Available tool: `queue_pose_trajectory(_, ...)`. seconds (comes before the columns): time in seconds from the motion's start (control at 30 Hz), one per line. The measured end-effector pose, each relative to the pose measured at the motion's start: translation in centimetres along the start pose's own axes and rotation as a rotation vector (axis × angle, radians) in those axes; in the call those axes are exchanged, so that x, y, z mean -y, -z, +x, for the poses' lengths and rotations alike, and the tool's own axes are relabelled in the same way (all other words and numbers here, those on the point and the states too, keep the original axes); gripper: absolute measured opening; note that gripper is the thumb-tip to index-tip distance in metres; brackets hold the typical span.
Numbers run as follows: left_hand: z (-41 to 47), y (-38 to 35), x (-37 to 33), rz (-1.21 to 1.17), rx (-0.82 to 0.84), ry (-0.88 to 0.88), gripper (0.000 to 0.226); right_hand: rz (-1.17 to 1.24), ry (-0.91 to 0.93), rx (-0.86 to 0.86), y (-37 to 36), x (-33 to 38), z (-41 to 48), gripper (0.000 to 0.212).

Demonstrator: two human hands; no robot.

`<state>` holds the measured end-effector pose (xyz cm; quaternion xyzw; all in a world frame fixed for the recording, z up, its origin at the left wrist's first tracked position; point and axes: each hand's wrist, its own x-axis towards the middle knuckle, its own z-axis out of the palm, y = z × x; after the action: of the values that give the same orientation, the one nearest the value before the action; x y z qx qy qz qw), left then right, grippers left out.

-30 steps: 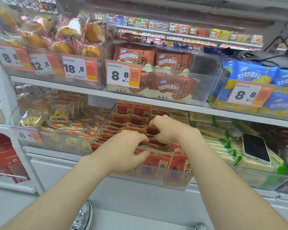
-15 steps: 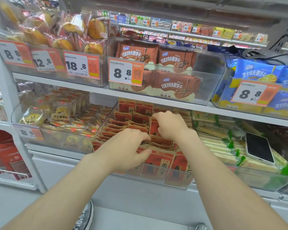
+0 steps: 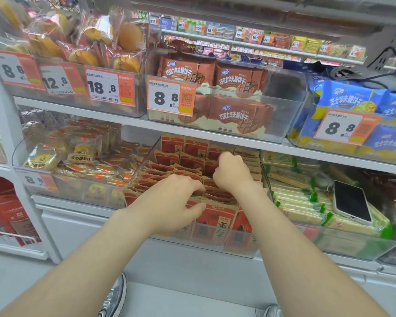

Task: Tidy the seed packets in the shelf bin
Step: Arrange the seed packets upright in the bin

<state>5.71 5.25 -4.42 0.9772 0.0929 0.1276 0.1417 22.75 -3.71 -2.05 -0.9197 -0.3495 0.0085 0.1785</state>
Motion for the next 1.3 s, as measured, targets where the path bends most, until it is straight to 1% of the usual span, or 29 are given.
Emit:
queue_pose_trajectory(0.03, 0.0, 0.0, 0.0, 0.002, 0.002, 0.001, 0.051, 0.021, -0.011, -0.014, 0.0, 0.0, 0.2, 0.015)
queue_pose_trajectory(0.13, 0.0, 0.0, 0.0, 0.008, 0.003, 0.002, 0.051, -0.004, -0.022, -0.006, 0.1, 0.1, 0.9, 0.03)
queue_pose_trajectory(0.4, 0.0, 0.2, -0.3, 0.003, 0.003, 0.005, 0.048, -0.203, -0.068, -0.133, -0.5, 0.6, 1.4, 0.03)
queue_pose_trajectory(0.5, -0.1, 0.3, -0.4, -0.005, 0.0, 0.01, 0.046, -0.266, -0.016, -0.16, -0.6, 0.6, 1.4, 0.029)
queue_pose_trajectory(0.7, 0.0, 0.4, -0.4, -0.006, 0.009, 0.013, 0.045, -0.283, 0.107, -0.189, 0.1, 0.8, 0.3, 0.024)
queue_pose_trajectory(0.87, -0.4, 0.8, -0.8, -0.002, 0.027, 0.028, 0.044, -0.387, 0.237, -0.285, 0.6, 0.3, -1.6, 0.01)
queue_pose_trajectory(0.9, -0.5, 0.9, -0.9, -0.008, 0.03, 0.03, 0.045, -0.412, 0.265, -0.312, 0.8, 0.0, -2.0, 0.008)
queue_pose_trajectory(1.0, -0.8, 1.0, -0.9, -0.026, 0.022, 0.016, 0.05, -0.45, 0.351, -0.456, 1.2, -1.6, -3.2, 0.02)
queue_pose_trajectory(1.07, -0.9, 1.0, -0.8, -0.038, -0.009, 0.018, 0.049, -0.393, 0.41, -0.593, 1.9, -2.7, -3.8, 0.022)
queue_pose_trajectory(1.13, -0.8, 1.2, -0.9, -0.042, -0.051, 0.019, 0.043, -0.318, 0.493, -0.755, 2.8, -3.6, -4.5, 0.018)
queue_pose_trajectory(1.23, -0.6, 1.5, -1.4, -0.099, -0.162, 0.027, 0.027, -0.186, 0.583, -0.963, 4.4, -4.0, -6.0, 0.013)
queue_pose_trajectory(1.3, -0.4, 1.4, -2.1, -0.143, -0.291, 0.036, 0.028, -0.075, 0.599, -1.026, 5.3, -3.9, -7.4, 0.011)
